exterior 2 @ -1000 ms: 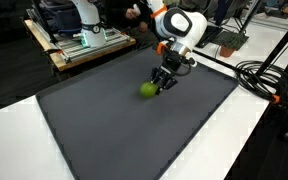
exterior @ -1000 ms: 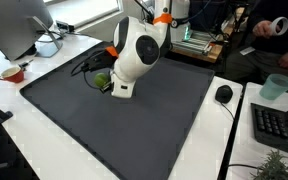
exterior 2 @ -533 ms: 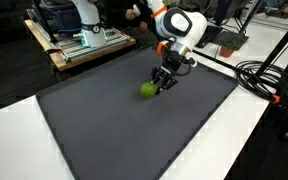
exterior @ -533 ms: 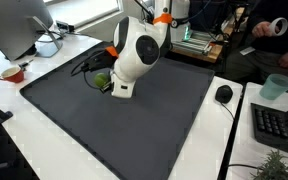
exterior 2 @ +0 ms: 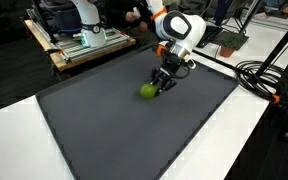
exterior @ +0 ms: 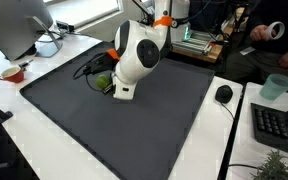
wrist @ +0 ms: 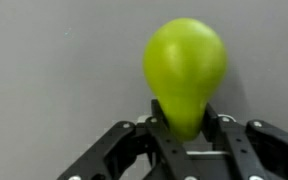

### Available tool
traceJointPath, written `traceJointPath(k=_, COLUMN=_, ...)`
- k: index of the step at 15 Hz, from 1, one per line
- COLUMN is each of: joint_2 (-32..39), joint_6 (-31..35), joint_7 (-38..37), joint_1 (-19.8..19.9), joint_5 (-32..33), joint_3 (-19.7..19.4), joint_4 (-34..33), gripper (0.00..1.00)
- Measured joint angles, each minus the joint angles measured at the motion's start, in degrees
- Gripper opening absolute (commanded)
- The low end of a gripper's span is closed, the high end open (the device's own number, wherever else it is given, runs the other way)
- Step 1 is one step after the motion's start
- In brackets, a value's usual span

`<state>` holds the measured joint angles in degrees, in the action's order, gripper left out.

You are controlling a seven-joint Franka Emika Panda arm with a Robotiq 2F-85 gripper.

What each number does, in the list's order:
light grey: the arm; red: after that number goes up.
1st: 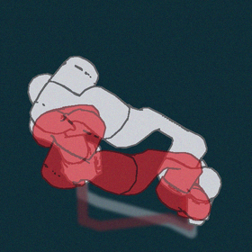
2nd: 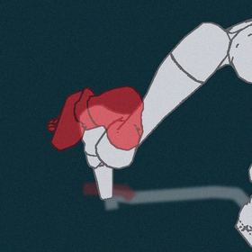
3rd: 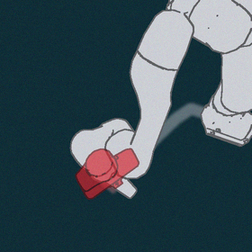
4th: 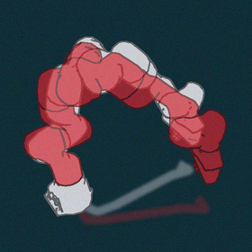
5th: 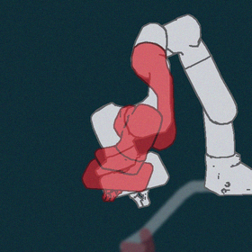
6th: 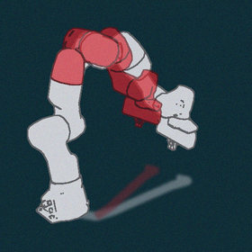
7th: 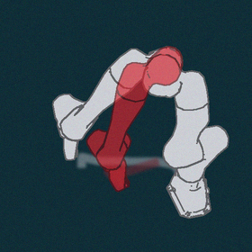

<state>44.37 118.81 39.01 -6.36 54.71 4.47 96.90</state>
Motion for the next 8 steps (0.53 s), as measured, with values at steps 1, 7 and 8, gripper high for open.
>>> traceJointPath(k=1, joint_2=0.3, joint_6=0.0, joint_7=0.1, joint_1=0.0, joint_5=0.0, joint_3=0.0, joint_4=-0.1, gripper=0.65)
traceJointPath(k=7, joint_2=0.8, joint_6=0.0, joint_7=0.7, joint_1=0.1, joint_5=0.0, joint_3=0.0, joint_4=-0.3, gripper=0.98)
traceJointPath(k=8, joint_2=0.8, joint_6=0.0, joint_7=0.8, joint_1=0.1, joint_5=0.0, joint_3=0.0, joint_4=-0.4, gripper=1.0)
